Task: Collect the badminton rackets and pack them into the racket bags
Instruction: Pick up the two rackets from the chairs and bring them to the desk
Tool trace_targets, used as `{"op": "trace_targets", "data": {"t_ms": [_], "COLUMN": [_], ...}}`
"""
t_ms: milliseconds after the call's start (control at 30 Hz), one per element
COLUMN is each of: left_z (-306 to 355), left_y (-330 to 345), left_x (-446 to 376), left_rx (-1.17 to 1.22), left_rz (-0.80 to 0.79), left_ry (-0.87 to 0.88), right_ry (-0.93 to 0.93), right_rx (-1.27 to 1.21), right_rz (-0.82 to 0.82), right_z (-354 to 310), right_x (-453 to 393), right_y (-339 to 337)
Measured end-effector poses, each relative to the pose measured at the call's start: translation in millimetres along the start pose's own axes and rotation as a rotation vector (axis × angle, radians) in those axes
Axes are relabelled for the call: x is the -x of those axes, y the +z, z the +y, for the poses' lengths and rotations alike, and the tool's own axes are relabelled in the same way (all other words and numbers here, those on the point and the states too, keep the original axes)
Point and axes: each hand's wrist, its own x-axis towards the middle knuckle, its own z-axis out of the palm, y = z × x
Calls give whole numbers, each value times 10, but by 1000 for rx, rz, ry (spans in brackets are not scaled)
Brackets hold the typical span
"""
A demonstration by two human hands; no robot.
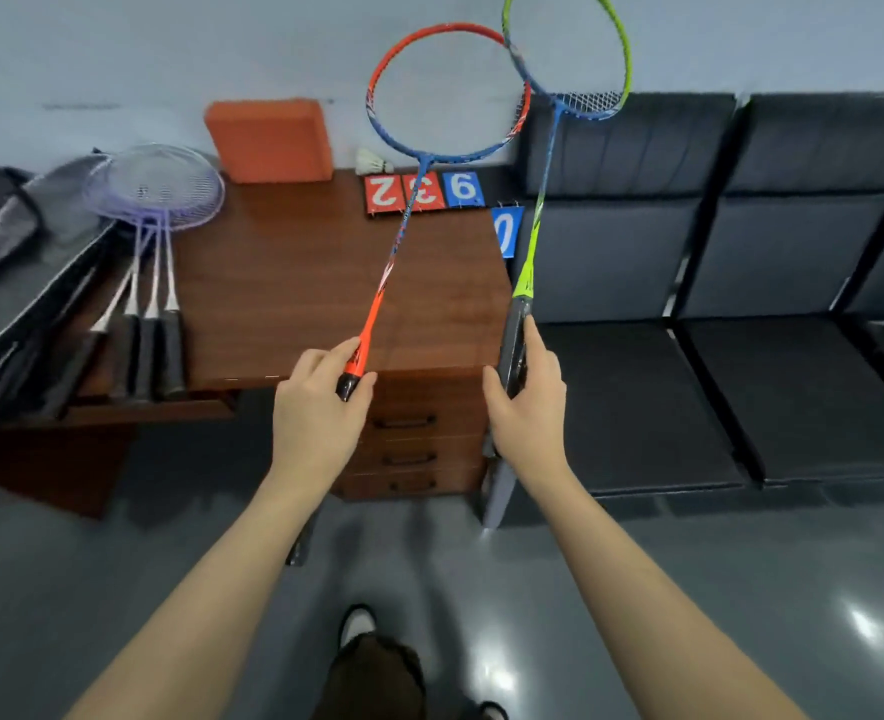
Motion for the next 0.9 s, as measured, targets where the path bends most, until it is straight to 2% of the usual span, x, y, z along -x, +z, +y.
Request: {"op": "trace_targets", "data": {"t_ms": [200,367,500,700,900], "left_z": [-722,-1612,-2161,-2751,-3172], "left_y": [-748,-1599,-2059,-2222,-1991], "left_x": [-208,-627,-956,-1388,-1795], "left_rx": [-2,-66,-112,-48,-32], "left_rz": [106,178,167,148,128], "left_ry": [-79,-127,-155,-260,-355], "right_ry": [-165,-217,-247,-278,-310], "right_rx": [50,0,35,61,72], "right_rz": [-124,-145,-179,-252,-332], "right_z": [-631,-1282,-1646,-1789,-1667], "right_x": [82,44,-30,-212,-503], "right_y": [877,1983,2610,3161,3576]}}
